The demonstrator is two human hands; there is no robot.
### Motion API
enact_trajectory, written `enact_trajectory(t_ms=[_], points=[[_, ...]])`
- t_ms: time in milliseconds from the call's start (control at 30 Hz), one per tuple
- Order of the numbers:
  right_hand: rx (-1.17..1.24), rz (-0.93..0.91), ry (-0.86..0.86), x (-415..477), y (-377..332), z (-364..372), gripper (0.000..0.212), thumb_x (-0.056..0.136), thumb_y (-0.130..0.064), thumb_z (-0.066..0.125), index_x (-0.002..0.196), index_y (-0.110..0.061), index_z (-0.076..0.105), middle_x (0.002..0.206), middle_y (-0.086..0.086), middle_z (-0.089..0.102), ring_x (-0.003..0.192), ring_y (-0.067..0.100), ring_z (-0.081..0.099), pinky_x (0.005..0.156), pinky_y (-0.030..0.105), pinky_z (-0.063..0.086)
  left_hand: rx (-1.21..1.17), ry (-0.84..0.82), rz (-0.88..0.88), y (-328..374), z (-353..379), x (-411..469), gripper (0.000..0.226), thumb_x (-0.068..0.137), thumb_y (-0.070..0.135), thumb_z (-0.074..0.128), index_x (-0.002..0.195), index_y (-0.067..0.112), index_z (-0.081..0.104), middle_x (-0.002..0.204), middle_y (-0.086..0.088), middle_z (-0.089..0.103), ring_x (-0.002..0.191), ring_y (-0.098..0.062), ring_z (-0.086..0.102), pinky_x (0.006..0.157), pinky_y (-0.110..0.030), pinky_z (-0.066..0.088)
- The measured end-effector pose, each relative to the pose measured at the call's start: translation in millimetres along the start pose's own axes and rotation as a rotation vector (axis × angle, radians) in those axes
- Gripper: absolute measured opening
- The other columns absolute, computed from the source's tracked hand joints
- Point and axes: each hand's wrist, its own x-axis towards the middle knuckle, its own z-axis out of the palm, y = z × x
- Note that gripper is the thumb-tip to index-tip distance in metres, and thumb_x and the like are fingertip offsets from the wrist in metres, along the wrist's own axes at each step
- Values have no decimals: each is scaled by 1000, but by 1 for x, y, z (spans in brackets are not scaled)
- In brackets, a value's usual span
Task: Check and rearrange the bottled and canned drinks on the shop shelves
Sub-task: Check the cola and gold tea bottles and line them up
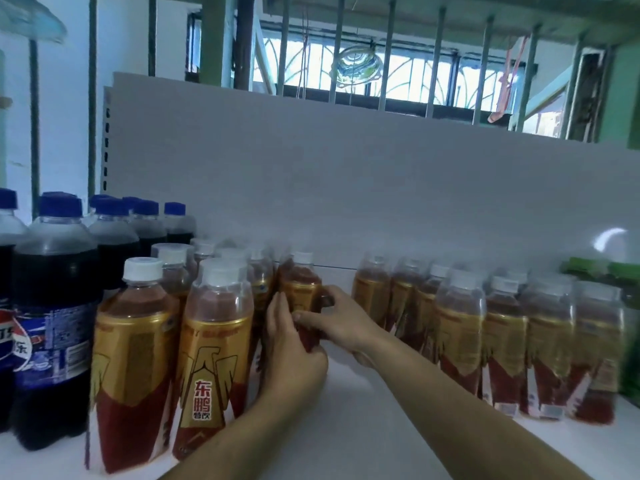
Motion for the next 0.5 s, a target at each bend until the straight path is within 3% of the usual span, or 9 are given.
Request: enact_trajectory(t_ms=[100,200,300,367,433,500], points=[[-37,-16,-8,-4,-1,-3,48,90,-16,75,129,-19,49,104,-12,57,95,5,59,98,30,53,-32,-8,31,-1,1,-4,93,92,5,64,159,32,5,160,25,-3,152,-14,7,125,-46,15],[-120,-28,3,-1,-5,-14,80,87,-23,78,152,-18,31,135,-1,53,116,16,56,93,29,52,-72,43,101,3,-2,-7,82,94,4,62,156,34,18,156,30,7,147,-7,14,123,-38,21],[-177,-142,248,11,-15,-33,66,91,-19,70,149,-20,39,140,-1,52,119,21,58,99,40,53,-156,43,182,8,-5,-8,65,95,-1,57,145,37,40,143,21,39,127,5,39,102,-16,36],[-303,-240,430,20,-22,-44,53,93,-18,63,144,-20,46,140,1,53,120,23,58,106,41,48,-228,-57,128,9,-5,-7,58,96,-1,56,139,36,46,126,17,56,109,4,55,85,-13,48],[-520,-222,472,27,-27,-53,58,96,-24,58,150,-19,37,154,5,37,129,28,52,106,37,42,-265,-124,53,7,-1,-4,53,95,-1,58,136,31,47,121,11,59,105,-2,58,79,-12,50],[-729,-85,412,34,-28,-59,69,99,-29,54,158,-18,20,165,8,16,135,36,46,104,40,41,-302,-153,-9,5,1,0,50,94,-1,60,130,31,46,126,8,57,106,-2,57,80,-12,47]])
